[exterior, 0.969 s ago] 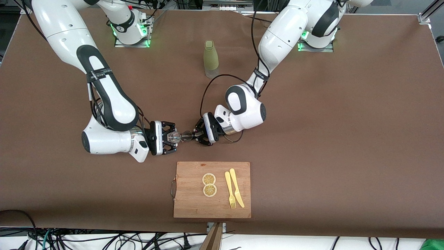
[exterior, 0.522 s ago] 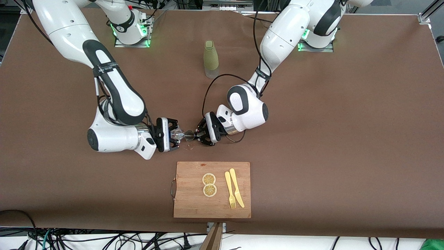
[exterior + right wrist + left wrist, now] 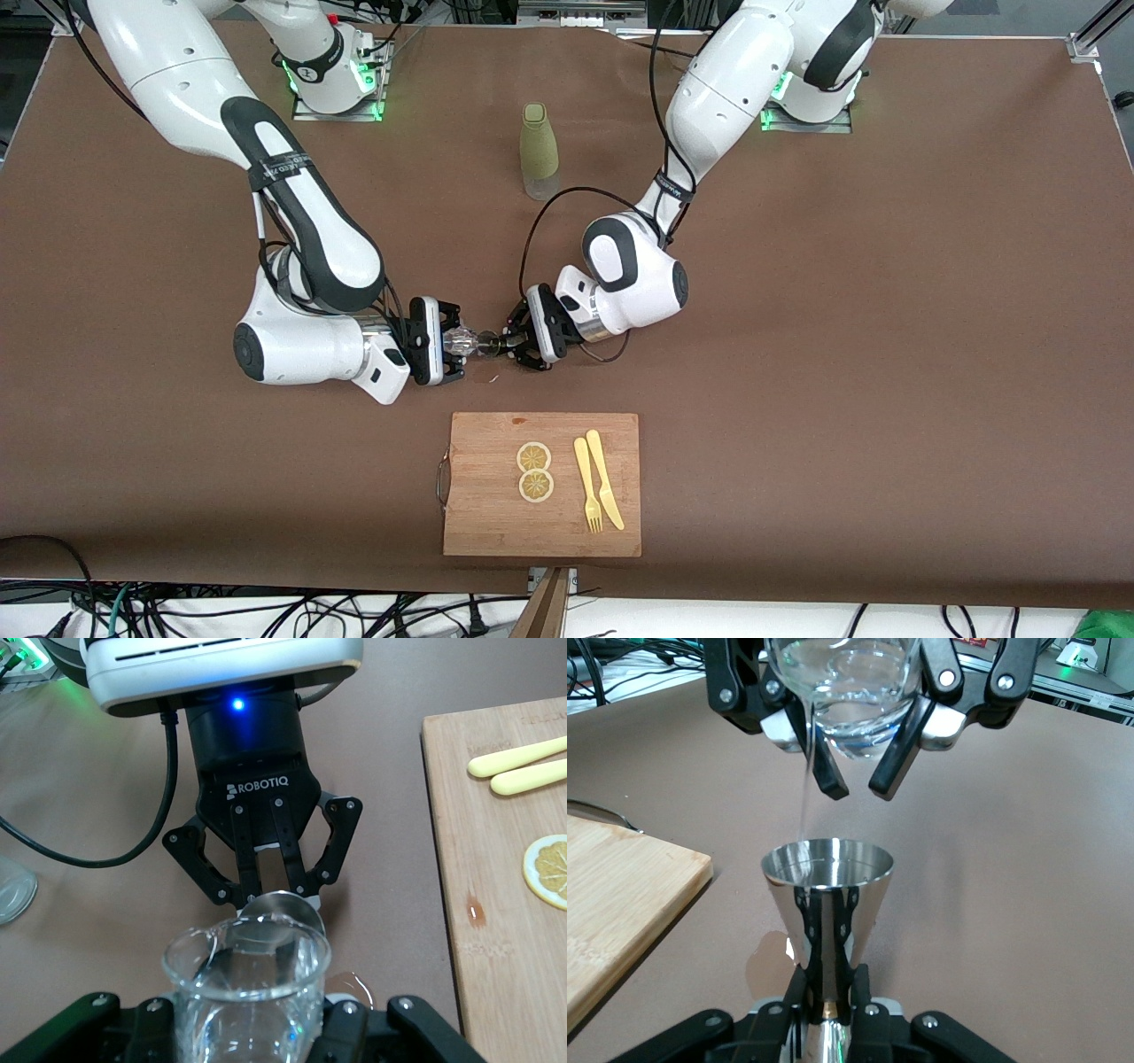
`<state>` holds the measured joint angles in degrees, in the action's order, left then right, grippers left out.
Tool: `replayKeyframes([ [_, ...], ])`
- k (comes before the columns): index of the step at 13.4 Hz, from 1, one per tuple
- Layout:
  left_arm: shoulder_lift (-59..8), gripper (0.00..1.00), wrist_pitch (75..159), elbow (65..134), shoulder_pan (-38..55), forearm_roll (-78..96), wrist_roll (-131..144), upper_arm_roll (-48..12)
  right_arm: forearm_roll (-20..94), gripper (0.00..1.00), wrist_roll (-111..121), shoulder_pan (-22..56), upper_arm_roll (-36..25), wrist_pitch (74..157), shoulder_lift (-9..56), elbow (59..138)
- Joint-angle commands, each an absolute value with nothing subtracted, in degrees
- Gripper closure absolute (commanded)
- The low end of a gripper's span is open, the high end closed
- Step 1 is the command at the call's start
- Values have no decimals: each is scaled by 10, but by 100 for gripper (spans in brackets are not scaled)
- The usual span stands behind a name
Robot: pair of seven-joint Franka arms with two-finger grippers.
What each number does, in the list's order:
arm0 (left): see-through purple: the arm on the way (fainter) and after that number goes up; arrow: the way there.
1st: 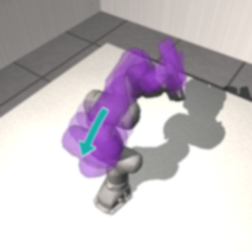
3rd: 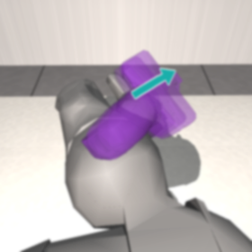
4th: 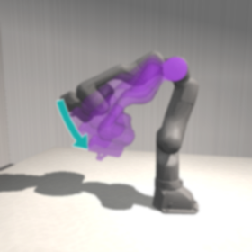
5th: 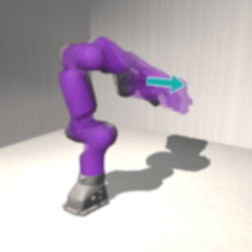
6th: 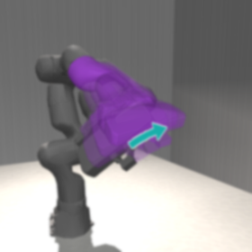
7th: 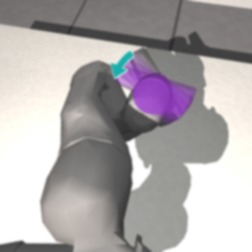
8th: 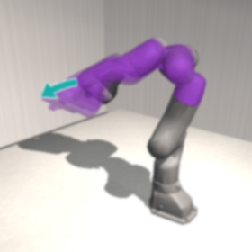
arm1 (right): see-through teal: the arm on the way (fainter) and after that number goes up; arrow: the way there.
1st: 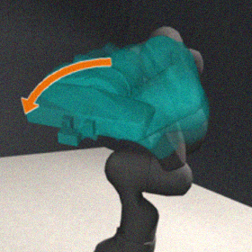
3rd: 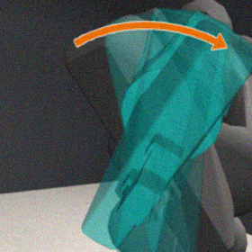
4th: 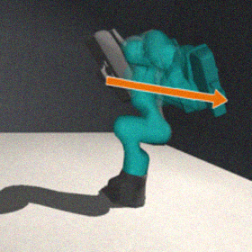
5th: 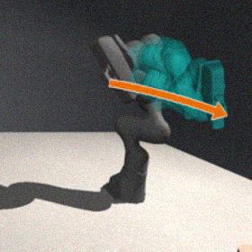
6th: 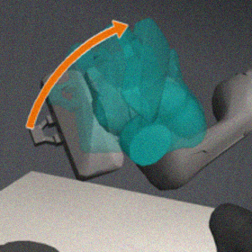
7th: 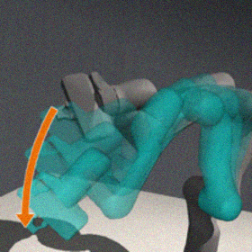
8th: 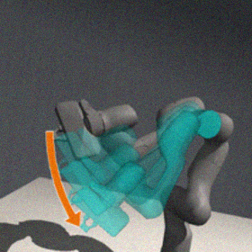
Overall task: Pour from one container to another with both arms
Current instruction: 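Tilt the beaker with the right gripper, pouring water into the jigger, then draw the right gripper back with the beaker while the left gripper withdraws the jigger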
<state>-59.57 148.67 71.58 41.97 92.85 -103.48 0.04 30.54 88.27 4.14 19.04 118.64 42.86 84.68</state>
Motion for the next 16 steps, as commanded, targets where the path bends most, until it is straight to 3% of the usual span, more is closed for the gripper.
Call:
replayKeyframes([
  [1,-576,100,1486,753,413,953,-1067,-5,287,77,870,40,196,1188,420,849],
  [7,-577,100,1485,751,406,954,-1066,-6,297,77,882,24,195,1185,421,853],
  [10,-575,100,1483,753,401,954,-1066,-7,374,77,938,-13,194,1171,421,858],
  [16,-512,100,1346,842,325,952,-1135,-7,518,77,1129,-73,143,1075,427,876],
])
